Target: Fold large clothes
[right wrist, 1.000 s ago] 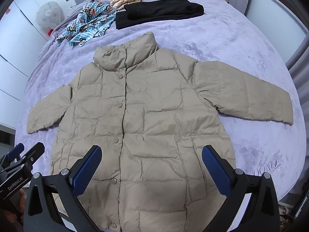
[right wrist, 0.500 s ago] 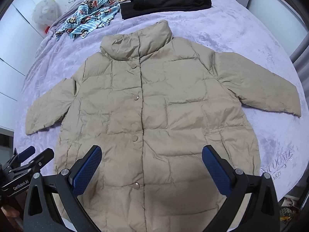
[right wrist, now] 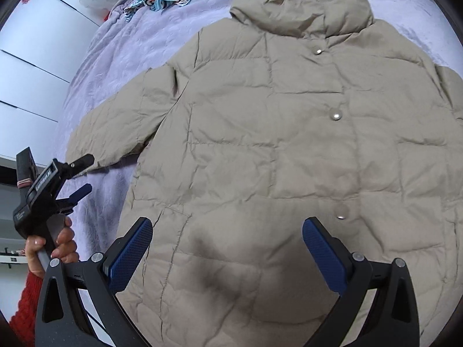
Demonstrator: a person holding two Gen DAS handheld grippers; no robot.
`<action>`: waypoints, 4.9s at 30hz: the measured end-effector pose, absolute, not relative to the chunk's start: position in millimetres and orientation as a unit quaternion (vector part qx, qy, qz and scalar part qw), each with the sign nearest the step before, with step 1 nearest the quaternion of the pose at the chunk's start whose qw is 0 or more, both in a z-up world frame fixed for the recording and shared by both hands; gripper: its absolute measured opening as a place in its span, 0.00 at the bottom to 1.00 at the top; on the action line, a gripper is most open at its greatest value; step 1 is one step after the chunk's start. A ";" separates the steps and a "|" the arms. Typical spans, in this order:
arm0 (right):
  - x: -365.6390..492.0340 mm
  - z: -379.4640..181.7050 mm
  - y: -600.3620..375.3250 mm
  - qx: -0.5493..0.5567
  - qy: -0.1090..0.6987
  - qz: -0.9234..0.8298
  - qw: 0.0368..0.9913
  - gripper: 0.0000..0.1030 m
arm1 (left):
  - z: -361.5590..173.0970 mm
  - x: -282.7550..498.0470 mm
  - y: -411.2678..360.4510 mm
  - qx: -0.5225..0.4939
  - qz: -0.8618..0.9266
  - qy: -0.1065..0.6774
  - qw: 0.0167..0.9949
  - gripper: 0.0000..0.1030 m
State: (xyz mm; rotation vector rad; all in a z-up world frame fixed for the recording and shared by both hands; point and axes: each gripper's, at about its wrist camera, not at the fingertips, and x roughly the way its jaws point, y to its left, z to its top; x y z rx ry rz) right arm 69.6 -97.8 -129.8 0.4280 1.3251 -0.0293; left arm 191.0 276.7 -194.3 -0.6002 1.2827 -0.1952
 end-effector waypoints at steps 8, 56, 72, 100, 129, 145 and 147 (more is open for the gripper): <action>88.6 -148.4 -69.2 0.218 0.611 0.007 0.761 1.00 | -213.7 258.2 323.0 -0.336 -0.052 0.536 0.773 1.00; 54.1 -183.5 -281.8 0.304 0.557 -0.041 0.772 0.15 | -171.4 106.4 -144.5 0.206 -0.275 0.460 0.819 1.00; 95.6 -97.4 -180.1 0.112 0.504 0.008 0.857 0.82 | -114.0 181.7 78.3 0.018 -0.146 0.503 0.851 1.00; 34.0 -133.0 -268.0 0.387 0.471 -0.147 0.779 0.19 | -136.3 214.8 91.4 0.035 -0.126 0.522 0.843 0.83; -5.9 -136.8 -349.2 0.353 0.506 -0.121 0.778 0.04 | -119.1 148.4 -35.7 0.104 -0.161 0.503 0.843 0.93; -67.6 -129.8 -404.9 0.411 0.470 -0.173 0.762 0.60 | -140.5 101.0 -132.9 0.149 -0.190 0.546 0.802 1.00; -78.7 -126.8 -419.3 0.422 0.454 -0.185 0.762 0.66 | -143.0 97.4 -143.7 0.152 -0.202 0.554 0.793 1.00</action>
